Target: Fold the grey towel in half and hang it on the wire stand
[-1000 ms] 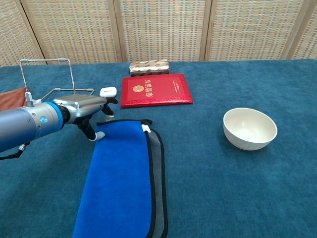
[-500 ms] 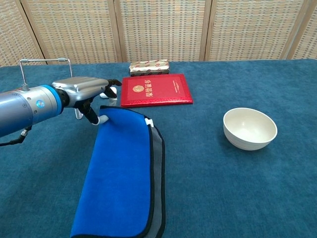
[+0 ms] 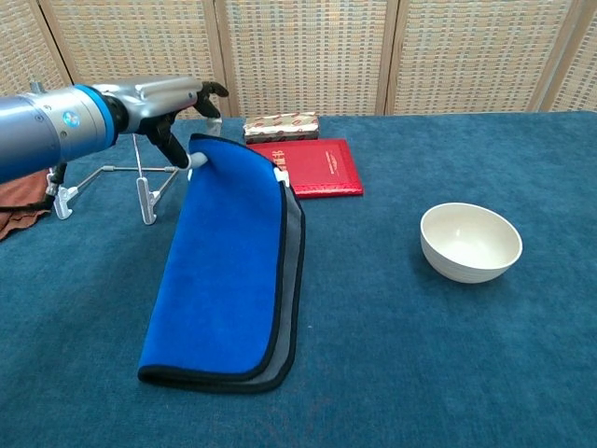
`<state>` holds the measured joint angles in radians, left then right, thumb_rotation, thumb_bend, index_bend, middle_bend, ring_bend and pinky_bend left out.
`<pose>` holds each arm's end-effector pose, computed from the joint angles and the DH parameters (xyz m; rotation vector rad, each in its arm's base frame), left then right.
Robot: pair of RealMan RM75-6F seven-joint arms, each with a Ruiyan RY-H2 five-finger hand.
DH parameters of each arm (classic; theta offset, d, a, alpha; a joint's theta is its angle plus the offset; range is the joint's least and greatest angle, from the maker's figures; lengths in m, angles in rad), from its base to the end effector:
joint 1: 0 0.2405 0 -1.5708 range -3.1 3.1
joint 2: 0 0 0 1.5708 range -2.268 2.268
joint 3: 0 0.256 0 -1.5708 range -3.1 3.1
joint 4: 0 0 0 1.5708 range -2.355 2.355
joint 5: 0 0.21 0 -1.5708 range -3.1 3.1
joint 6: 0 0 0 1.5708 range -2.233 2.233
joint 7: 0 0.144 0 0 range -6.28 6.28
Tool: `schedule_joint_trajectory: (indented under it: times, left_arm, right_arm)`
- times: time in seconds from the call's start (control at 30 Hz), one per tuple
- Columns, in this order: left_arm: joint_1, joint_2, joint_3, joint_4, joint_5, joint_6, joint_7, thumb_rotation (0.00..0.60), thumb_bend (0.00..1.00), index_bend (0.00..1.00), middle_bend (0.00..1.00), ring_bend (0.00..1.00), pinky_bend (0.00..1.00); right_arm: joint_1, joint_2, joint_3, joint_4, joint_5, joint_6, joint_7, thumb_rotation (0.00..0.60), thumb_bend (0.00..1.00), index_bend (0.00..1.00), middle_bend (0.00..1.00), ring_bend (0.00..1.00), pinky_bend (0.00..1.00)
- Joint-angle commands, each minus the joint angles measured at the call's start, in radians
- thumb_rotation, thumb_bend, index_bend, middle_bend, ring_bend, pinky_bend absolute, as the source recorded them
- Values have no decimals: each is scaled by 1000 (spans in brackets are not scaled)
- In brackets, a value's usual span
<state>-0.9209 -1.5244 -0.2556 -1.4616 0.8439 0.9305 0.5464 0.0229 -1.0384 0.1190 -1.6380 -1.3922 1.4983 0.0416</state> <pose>-0.1035 0.3936 0.0029 -1.8283 -0.8483 -0.8550 -0.3290 -0.1742 0.2007 1.2139 -0.9052 0.8612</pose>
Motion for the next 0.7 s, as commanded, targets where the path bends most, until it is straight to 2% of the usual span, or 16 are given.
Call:
schedule_joint_trajectory:
  times: [0.03, 0.23, 0.27, 0.47, 0.7]
  left_arm:
    - [-13, 25, -25, -11, -20, 2, 0, 600, 651, 835, 0, 0, 0]
    - [-39, 94, -71, -15, -34, -7, -11, 600, 650, 839, 0, 0, 0]
    - [-48, 126, -106, -12, -37, -2, -27, 600, 650, 840, 0, 0, 0]
    - [-65, 206, -169, -5, -42, -31, -108, 600, 651, 847, 0, 0, 0]
    - [-47, 280, -180, 10, 16, -44, -204, 600, 651, 859, 0, 0, 0]
  right_arm:
    - [0, 0, 1, -1, 0, 0, 2, 600, 0, 0, 0, 0, 0]
    - [1, -1, -1, 0, -4, 2, 0, 600, 0, 0, 0, 0, 0]
    - [2, -2, 0, 0, -3, 1, -1, 600, 0, 0, 0, 0, 0]
    - [4, -5, 3, -2, 2, -1, -7, 600, 0, 0, 0, 0, 0]
    - [8, -8, 2, -3, 4, -9, -14, 600, 0, 0, 0, 0, 0]
